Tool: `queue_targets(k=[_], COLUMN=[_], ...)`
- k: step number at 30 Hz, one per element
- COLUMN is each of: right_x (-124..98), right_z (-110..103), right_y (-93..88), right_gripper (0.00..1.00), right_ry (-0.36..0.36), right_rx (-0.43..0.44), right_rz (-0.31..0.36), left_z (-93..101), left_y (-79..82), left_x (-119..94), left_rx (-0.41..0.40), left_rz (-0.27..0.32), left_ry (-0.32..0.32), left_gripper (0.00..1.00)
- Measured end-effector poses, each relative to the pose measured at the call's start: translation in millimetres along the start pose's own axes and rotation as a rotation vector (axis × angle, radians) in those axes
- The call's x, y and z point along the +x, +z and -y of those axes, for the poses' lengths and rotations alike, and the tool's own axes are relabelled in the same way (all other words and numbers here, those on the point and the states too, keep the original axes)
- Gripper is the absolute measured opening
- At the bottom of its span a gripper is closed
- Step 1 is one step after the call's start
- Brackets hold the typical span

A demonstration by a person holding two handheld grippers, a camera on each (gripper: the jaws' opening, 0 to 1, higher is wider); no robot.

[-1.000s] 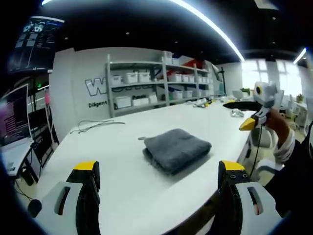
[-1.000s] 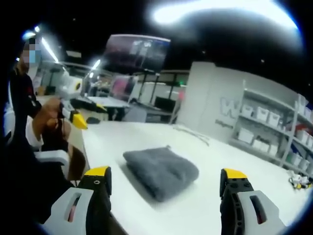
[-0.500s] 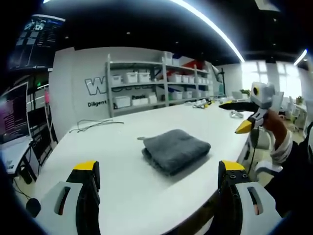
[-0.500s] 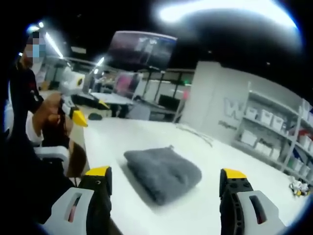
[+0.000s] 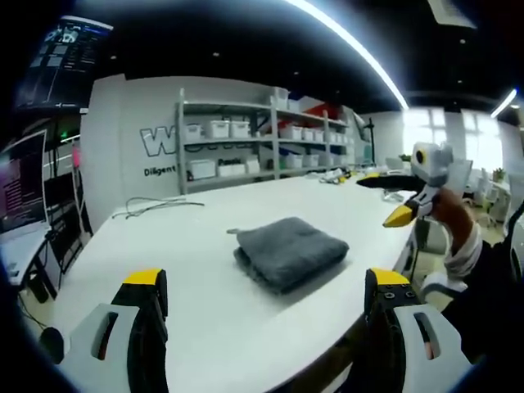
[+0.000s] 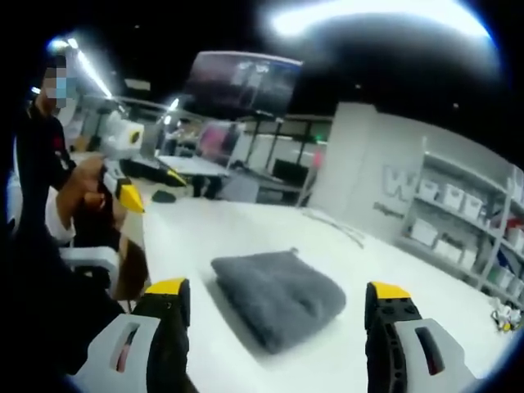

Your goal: Open the folded towel by lifting each exposed corner and separating the folded layers until the towel lies flat within the target outline without major curled edges

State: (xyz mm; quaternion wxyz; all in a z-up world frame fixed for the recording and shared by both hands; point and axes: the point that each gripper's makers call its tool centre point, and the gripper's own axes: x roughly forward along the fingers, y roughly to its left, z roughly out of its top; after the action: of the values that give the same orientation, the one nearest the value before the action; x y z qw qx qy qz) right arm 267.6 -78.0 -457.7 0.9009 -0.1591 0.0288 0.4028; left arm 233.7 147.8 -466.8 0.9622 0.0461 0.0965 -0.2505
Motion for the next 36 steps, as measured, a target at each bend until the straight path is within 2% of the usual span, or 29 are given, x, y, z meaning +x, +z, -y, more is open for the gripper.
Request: queue_targets(k=[10, 36], right_x=[4.4, 20.7], right_z=[-3.3, -12.0], right_y=[8.7, 7.9], right_gripper=[0.83, 0.82], right_ry=[0.02, 0.058], right_rx=[0.029, 0.019], right_rz=[0.041, 0.021], left_z=[-1.6, -2.1], left_y=[1.9, 2.6], left_x=[-3.2, -3.5], left_rx=[0.003, 0.003], left_rz=[0.006, 0.003], left_ry=[0.007, 0.004], left_gripper=[0.99, 0.99])
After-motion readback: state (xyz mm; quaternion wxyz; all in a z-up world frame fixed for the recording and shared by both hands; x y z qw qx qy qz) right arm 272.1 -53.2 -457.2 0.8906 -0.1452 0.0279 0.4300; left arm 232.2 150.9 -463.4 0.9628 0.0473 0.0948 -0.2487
